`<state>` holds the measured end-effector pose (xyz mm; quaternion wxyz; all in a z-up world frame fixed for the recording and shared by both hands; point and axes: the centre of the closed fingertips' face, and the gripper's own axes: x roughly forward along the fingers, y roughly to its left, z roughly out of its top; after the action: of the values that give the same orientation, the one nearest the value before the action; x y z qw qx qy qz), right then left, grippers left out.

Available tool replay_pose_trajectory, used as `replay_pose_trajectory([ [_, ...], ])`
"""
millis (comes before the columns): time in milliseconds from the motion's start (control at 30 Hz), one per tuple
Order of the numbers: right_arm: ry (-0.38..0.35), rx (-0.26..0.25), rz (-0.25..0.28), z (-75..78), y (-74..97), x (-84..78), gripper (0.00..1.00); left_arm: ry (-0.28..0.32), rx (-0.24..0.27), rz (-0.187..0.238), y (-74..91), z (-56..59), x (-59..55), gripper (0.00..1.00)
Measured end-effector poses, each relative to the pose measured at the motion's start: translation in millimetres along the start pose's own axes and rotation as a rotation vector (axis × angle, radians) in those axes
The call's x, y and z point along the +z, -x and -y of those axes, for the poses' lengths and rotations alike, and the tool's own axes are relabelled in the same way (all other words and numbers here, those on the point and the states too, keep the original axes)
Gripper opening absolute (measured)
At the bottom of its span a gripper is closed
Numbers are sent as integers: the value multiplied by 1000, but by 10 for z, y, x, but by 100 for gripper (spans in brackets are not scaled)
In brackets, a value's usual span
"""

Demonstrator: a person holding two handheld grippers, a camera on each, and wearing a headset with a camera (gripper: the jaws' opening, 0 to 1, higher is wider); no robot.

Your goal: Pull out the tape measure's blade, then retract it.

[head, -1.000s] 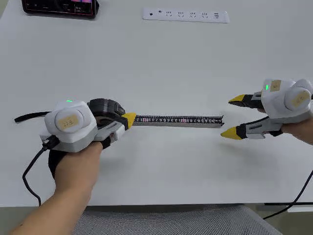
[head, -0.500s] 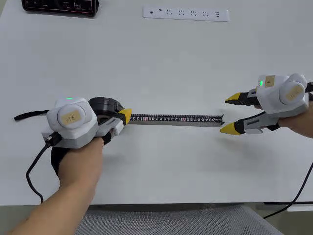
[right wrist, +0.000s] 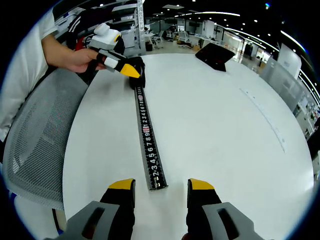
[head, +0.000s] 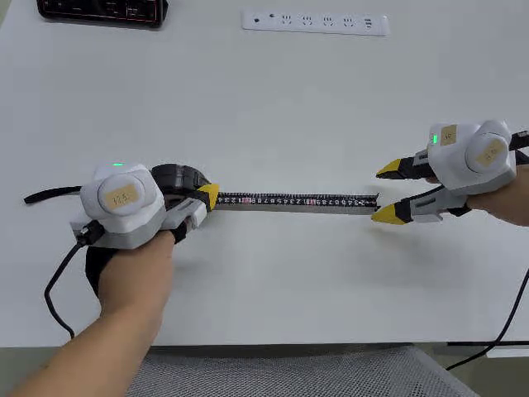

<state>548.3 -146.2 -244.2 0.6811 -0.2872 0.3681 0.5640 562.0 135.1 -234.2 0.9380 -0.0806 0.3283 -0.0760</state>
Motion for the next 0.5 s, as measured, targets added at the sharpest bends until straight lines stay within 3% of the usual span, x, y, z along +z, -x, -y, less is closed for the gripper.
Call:
replay_pose_trajectory([
  [500, 58, 66, -31, -73, -95, 2, 20, 2, -13, -9, -4, -2, -7, 61],
])
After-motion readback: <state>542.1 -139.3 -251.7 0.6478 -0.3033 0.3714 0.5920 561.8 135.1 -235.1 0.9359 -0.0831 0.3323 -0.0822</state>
